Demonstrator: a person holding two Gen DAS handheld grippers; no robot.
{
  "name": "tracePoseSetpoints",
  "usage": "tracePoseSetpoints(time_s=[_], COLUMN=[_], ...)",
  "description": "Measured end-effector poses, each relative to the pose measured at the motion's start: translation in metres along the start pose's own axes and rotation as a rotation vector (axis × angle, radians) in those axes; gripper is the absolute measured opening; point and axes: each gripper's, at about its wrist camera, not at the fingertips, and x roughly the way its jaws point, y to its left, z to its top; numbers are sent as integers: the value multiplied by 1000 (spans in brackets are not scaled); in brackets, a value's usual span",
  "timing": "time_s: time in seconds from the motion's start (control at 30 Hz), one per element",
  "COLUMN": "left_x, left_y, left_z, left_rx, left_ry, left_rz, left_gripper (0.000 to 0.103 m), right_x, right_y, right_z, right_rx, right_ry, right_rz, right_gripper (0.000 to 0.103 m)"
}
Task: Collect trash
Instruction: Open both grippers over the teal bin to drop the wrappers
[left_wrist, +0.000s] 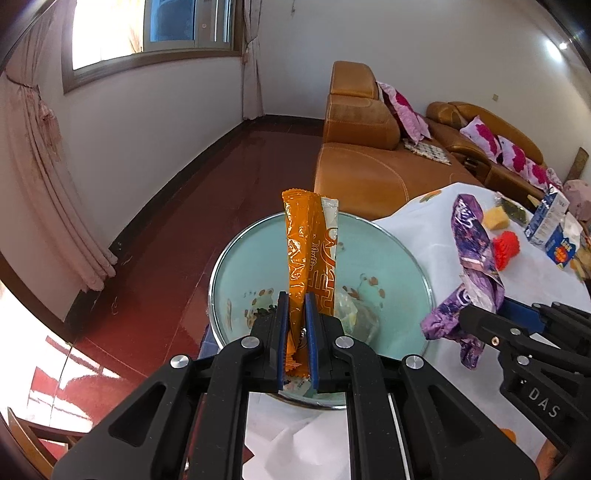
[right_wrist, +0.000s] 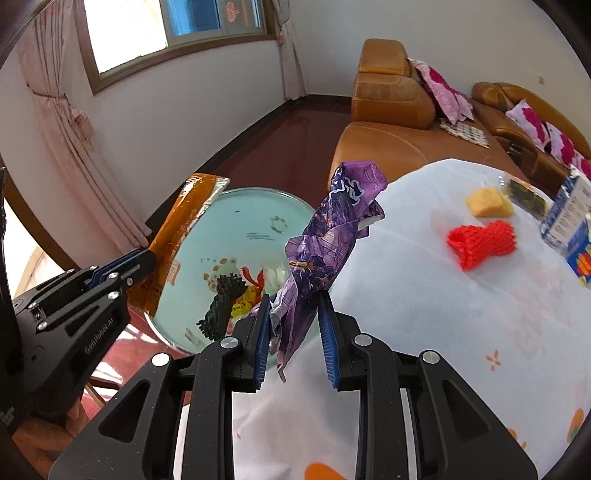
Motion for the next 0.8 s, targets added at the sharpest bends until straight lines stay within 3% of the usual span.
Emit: tracePoseSetpoints(time_s=[0.4,0.57,0.7,0.8], left_x=[30,38,35,27], left_y=[4,10,14,15], left_z=[0,1,1,2], left_rx=[-5,-19,-41,-53], left_ry=[51,64,62,42], left_rz=[17,31,45,67], left_gripper=[9,13,44,54], right_x=[39,49,44,36], right_y=[6,7,4,-1], right_z=[16,19,22,24], right_rx=[-38,-47,-39,-17], right_ry=[49,57,40,24], right_rz=[25,40,33,33], right_gripper=[28,41,44,45])
